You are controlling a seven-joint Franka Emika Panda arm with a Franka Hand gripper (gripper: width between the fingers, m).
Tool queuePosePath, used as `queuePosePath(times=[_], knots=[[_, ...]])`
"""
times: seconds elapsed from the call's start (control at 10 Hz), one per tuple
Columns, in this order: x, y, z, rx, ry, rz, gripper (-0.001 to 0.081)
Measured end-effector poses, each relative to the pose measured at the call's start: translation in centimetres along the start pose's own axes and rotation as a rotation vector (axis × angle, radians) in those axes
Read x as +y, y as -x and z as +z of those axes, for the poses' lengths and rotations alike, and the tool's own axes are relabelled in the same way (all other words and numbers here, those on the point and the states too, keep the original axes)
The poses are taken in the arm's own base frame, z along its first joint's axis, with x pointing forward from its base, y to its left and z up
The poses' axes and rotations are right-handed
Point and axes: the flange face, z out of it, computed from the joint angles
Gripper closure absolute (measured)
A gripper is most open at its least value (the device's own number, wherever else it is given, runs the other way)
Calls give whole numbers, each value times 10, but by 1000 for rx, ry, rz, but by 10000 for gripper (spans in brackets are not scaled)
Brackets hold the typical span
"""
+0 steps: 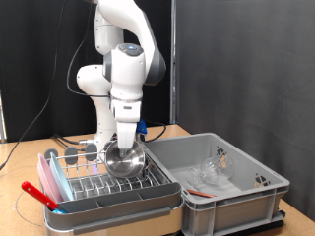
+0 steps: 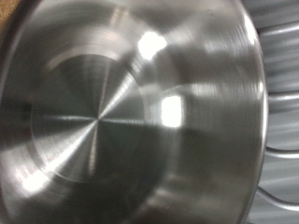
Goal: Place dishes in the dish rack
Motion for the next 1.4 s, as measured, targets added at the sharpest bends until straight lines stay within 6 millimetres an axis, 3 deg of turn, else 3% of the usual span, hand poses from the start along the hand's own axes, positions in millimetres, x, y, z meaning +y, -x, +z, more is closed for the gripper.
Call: queuePosePath(times=[0.5,1.0,1.4], knots=[[9,-10,-16,30,11,24,-2],[32,-32,-15,29,7,83,-2],[33,-36,-19,-9,-66,54,-2]])
